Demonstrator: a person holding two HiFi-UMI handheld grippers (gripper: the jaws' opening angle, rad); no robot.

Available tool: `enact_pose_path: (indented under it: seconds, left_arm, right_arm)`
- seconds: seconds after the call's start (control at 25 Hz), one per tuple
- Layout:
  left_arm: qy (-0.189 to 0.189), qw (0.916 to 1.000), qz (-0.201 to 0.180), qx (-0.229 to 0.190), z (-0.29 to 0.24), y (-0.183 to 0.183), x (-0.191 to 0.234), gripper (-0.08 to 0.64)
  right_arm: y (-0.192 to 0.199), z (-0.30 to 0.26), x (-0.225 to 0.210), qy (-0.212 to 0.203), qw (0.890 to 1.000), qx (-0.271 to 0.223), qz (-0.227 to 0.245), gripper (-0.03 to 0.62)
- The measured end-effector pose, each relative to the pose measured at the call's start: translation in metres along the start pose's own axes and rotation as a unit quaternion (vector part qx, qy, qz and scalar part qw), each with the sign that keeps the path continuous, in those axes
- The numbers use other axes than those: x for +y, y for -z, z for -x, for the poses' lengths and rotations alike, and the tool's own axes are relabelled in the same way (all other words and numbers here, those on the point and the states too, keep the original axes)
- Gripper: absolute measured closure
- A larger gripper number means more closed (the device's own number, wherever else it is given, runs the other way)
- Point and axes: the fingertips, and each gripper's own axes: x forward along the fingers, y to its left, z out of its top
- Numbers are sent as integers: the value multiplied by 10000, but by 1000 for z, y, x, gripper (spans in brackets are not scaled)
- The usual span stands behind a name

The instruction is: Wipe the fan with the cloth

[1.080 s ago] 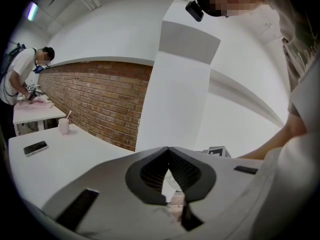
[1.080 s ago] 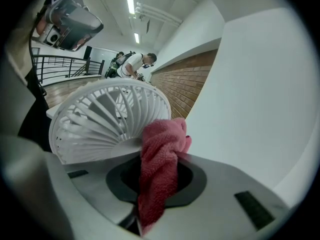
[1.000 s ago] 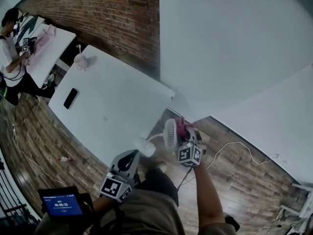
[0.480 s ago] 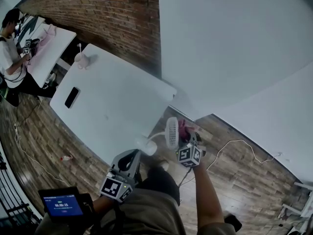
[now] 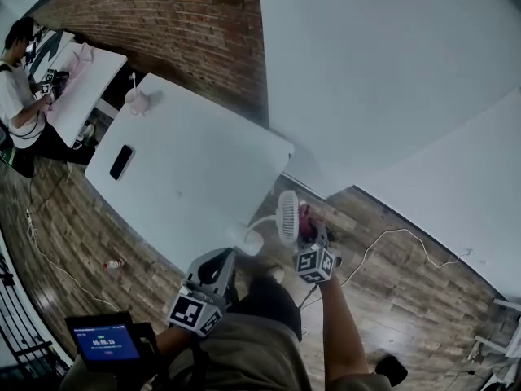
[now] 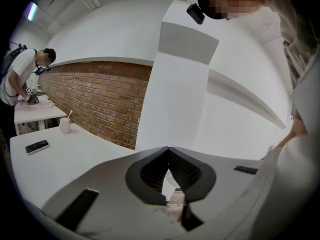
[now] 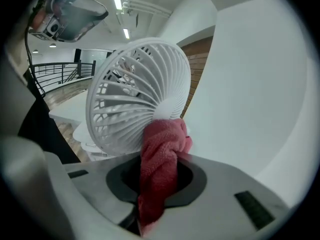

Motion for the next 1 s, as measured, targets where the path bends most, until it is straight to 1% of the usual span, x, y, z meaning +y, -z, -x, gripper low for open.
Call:
enact_pose_path:
  seconds: [0.24, 0.4, 0.52, 0.72, 1.0]
  left_arm:
    - [46, 10000, 82, 9, 1, 3, -3, 540]
    - [72, 9999, 84, -4, 10, 4, -3, 540]
    - [142, 9999, 80, 9, 7, 8, -4, 538]
    - [229, 9997, 105, -20, 14, 7, -9, 538]
    - [383, 9992, 58, -16, 19, 5, -15, 540]
  right_arm:
    - [4, 8, 5, 37, 9999, 99, -119, 503]
    - [6, 18, 18, -31, 9996, 219, 151, 503]
    - [11, 23, 19, -37, 9991, 259, 324, 503]
    - [2, 38, 23, 90, 9991, 202, 350, 503]
    - [-11, 56, 20, 184, 9973, 147, 702, 503]
